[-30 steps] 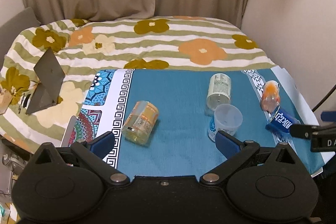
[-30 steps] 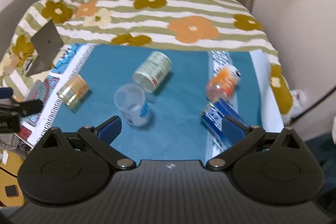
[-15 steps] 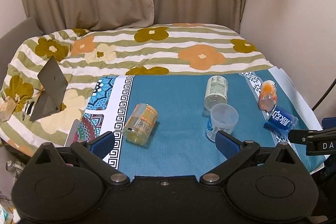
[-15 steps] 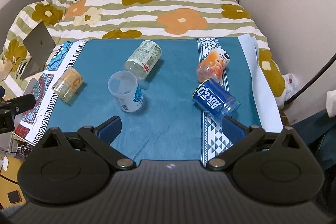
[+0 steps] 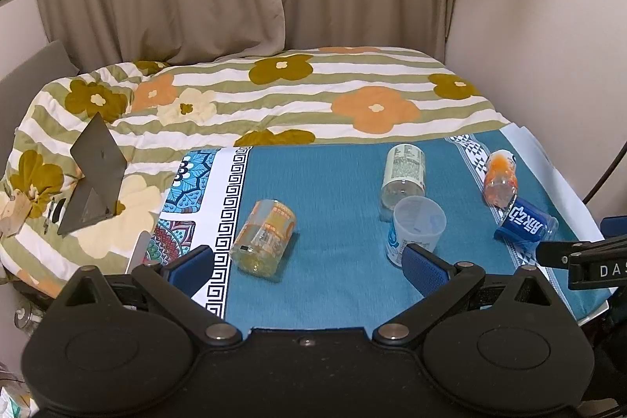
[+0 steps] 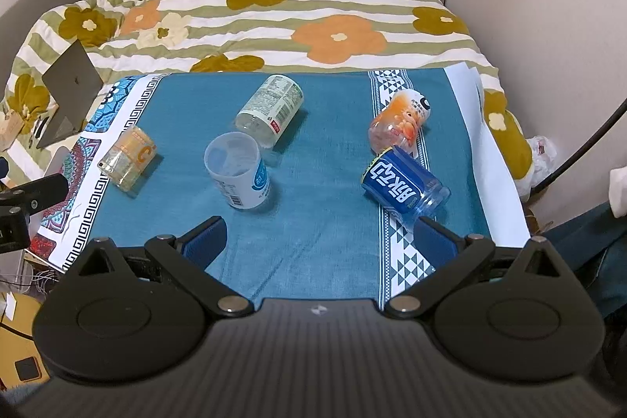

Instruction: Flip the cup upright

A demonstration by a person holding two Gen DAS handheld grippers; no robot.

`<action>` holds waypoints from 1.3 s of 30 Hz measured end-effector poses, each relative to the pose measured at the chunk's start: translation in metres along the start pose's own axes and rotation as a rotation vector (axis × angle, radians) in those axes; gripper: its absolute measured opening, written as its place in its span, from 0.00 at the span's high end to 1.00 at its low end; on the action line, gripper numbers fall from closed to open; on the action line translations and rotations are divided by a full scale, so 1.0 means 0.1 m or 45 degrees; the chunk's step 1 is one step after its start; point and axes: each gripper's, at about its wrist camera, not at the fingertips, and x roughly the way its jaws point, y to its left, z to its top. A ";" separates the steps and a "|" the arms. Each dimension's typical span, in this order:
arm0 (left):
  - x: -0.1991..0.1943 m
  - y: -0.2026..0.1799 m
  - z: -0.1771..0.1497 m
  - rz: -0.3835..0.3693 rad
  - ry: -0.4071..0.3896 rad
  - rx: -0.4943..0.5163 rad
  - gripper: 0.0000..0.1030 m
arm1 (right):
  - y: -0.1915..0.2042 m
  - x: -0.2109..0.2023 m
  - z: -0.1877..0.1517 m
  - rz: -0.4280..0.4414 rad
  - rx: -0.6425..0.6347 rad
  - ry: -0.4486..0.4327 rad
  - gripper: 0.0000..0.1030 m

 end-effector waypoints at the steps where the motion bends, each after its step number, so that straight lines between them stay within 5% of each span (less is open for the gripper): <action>1: 0.00 0.00 0.00 0.001 0.000 0.000 0.00 | 0.00 0.00 0.00 0.001 0.000 0.001 0.00; 39: 0.01 0.09 0.02 0.060 -0.040 -0.032 0.00 | 0.05 0.10 0.03 0.041 0.008 0.009 0.00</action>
